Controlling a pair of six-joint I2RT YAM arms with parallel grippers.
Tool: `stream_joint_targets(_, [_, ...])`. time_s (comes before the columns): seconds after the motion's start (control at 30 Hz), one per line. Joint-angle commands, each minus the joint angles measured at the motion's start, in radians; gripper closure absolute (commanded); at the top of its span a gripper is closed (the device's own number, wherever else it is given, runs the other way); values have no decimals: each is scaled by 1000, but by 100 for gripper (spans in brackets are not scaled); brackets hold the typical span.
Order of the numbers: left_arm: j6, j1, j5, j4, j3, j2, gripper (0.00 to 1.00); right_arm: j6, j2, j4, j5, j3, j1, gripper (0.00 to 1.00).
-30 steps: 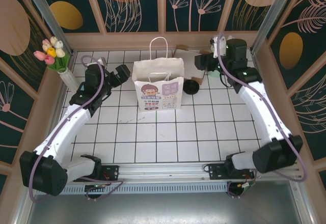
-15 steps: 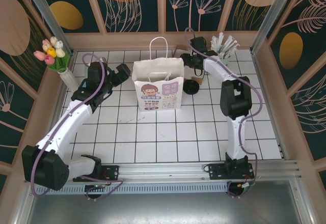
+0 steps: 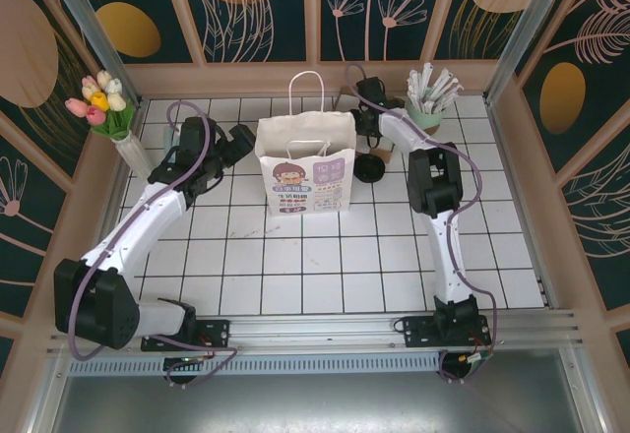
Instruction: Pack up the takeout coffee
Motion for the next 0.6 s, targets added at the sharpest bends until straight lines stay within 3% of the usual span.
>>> stream_joint_targets(0.0, [-15,2,4,-8,25,10,1,-26,17,-6,14,9,11,49])
stream_joint_targets(0.13, [-16,3,7,-8,22,11,1,-45,1,2,7,16,15,58])
stream_joint_targets(0.47, [-16,2,18,-4,21,13,2,-96,-16,-8,-6,37,18,98])
stream_joint_targets(0.57, [-14,3,20,-3,19,12,1,-108,-21,-9,-5,38,17,100])
